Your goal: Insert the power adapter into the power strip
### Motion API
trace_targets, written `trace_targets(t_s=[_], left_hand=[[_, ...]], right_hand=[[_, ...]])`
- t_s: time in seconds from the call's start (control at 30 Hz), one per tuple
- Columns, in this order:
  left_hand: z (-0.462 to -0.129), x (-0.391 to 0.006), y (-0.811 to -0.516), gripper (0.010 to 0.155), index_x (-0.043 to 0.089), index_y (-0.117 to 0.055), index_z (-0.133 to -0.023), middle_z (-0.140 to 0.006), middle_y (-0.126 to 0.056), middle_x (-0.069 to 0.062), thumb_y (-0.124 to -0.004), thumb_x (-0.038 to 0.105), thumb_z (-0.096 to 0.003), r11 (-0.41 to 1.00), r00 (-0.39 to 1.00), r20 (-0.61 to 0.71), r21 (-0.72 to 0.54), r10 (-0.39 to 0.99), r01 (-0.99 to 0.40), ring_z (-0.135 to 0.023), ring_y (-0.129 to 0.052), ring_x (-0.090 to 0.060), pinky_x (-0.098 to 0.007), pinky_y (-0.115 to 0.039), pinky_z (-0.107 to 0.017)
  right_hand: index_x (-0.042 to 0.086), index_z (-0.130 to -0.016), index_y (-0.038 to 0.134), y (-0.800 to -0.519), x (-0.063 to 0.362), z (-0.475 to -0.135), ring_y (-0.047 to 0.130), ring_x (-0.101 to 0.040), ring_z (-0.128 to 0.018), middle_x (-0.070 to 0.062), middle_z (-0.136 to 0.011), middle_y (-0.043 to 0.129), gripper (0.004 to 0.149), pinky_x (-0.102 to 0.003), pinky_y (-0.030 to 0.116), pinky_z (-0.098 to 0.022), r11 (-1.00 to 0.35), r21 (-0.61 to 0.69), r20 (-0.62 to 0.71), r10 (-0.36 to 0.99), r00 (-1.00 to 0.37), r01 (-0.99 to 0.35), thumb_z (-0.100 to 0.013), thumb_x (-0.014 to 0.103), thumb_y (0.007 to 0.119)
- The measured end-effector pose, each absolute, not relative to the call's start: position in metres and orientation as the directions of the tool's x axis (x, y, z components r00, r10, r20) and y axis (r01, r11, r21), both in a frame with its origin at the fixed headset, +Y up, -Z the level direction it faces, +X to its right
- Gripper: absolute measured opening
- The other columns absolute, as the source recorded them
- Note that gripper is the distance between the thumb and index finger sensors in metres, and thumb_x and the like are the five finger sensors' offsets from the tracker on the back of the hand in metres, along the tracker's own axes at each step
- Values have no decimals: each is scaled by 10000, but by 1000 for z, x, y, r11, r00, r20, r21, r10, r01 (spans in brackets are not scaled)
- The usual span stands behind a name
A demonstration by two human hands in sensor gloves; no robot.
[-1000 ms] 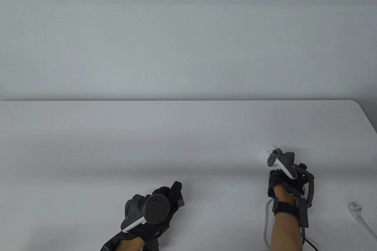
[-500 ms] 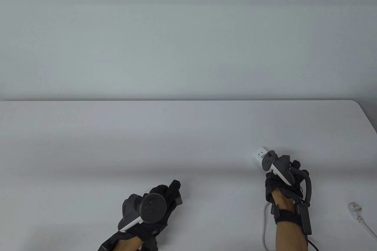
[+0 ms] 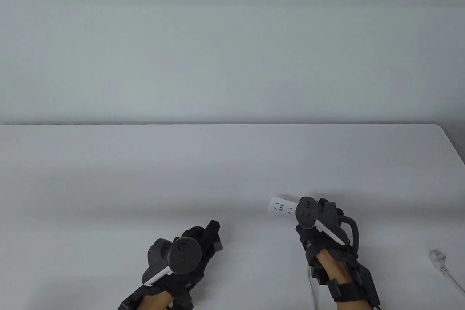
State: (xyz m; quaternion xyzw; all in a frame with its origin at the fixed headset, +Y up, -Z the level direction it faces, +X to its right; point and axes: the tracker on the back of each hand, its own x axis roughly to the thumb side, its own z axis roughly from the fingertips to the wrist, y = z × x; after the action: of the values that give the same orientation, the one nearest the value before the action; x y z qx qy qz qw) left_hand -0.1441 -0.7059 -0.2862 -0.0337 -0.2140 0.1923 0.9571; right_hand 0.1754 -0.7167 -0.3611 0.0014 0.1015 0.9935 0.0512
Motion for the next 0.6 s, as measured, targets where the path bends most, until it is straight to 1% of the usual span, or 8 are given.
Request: trace_targets(t_s=[0.17, 0.33, 0.6], left_hand=[[-286, -144, -706, 661, 253, -560, -1139, -1013, -735, -204, -744, 345, -511, 928, 836, 404, -144, 371, -342, -784, -895, -398, -555, -745, -653], [-286, -145, -705, 660, 252, -562, -1139, -1013, -735, -203, -743, 345, -511, 930, 835, 410, -137, 368, -342, -784, -895, -397, -554, -745, -653], [-286, -145, -705, 660, 255, -562, -1138, -1014, -735, -202, -744, 346, -510, 928, 833, 411, -138, 371, -345, -785, -894, -397, -554, -745, -654]], right_hand=[[158, -1139, 403, -729, 142, -351, 433, -434, -1088, -158, -1168, 533, 815, -694, 406, -704, -959, 259, 107, 152, -983, -120, -474, 344, 835], [170, -1141, 389, -738, 119, -343, 405, -426, -1093, -145, -1174, 516, 816, -684, 399, -711, -940, 326, 186, 170, -968, -102, -477, 343, 830], [186, -1144, 374, -744, 90, -331, 370, -418, -1095, -129, -1182, 493, 819, -673, 376, -718, -909, 404, 288, 233, -929, -103, -480, 342, 827]])
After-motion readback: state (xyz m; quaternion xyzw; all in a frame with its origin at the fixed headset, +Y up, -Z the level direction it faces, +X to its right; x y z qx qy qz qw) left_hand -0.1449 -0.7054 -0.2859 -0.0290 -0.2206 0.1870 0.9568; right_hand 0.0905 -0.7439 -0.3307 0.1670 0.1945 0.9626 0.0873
